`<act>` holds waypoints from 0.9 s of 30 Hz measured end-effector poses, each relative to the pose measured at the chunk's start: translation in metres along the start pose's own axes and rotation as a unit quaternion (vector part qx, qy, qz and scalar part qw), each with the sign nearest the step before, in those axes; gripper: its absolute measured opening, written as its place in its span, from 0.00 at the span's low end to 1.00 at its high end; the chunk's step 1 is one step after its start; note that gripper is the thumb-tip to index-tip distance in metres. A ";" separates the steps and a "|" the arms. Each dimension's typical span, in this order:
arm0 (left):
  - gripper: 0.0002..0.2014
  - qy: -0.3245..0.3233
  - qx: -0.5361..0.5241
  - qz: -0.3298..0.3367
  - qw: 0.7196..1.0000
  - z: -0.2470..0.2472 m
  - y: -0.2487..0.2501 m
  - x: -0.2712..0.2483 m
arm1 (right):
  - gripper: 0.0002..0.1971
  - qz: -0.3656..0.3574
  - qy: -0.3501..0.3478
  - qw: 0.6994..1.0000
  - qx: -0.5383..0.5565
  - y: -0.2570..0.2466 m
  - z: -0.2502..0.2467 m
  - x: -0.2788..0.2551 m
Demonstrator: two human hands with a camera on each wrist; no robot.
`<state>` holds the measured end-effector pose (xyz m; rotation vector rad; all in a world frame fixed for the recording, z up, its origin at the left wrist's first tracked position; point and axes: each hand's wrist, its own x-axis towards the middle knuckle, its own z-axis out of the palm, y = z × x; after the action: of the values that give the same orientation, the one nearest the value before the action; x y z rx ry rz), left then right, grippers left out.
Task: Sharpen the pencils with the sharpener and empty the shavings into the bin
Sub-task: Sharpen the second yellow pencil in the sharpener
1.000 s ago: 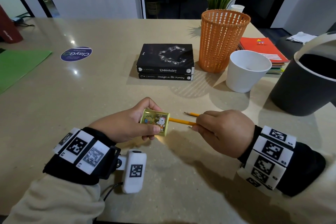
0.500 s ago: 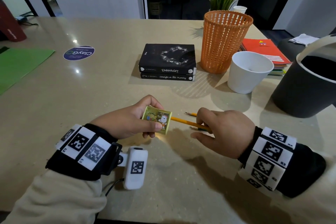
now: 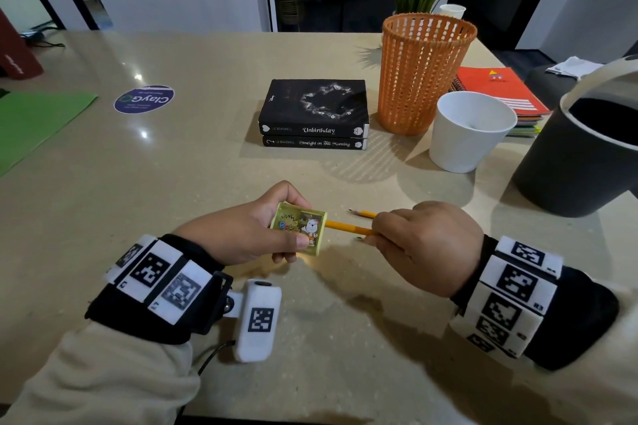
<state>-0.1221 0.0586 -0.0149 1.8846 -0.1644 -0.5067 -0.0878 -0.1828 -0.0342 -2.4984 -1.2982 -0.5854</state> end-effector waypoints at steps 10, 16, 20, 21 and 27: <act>0.17 0.032 -0.051 0.012 0.998 0.004 0.001 -0.002 | 0.16 0.040 -0.036 0.999 -0.011 -0.003 -0.004 0.004; 0.12 0.064 -0.104 -0.008 0.992 -0.002 -0.002 0.000 | 0.14 0.045 -0.035 0.998 -0.027 -0.002 -0.007 0.005; 0.16 0.067 -0.145 -0.010 0.987 -0.011 -0.003 -0.004 | 0.08 0.042 0.000 0.999 -0.015 0.000 -0.006 0.006; 0.17 0.066 -0.156 -0.012 0.985 -0.012 -0.003 -0.005 | 0.06 0.035 0.013 0.999 -0.008 0.001 -0.005 0.006; 0.23 0.049 -0.189 -0.031 0.980 -0.013 -0.009 -0.004 | 0.15 0.023 0.037 0.999 0.032 0.003 -0.002 0.005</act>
<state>-0.1211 0.0748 -0.0186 1.5421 0.0549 -0.4502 -0.0838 -0.1820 -0.0302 -2.4245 -1.2107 -0.6110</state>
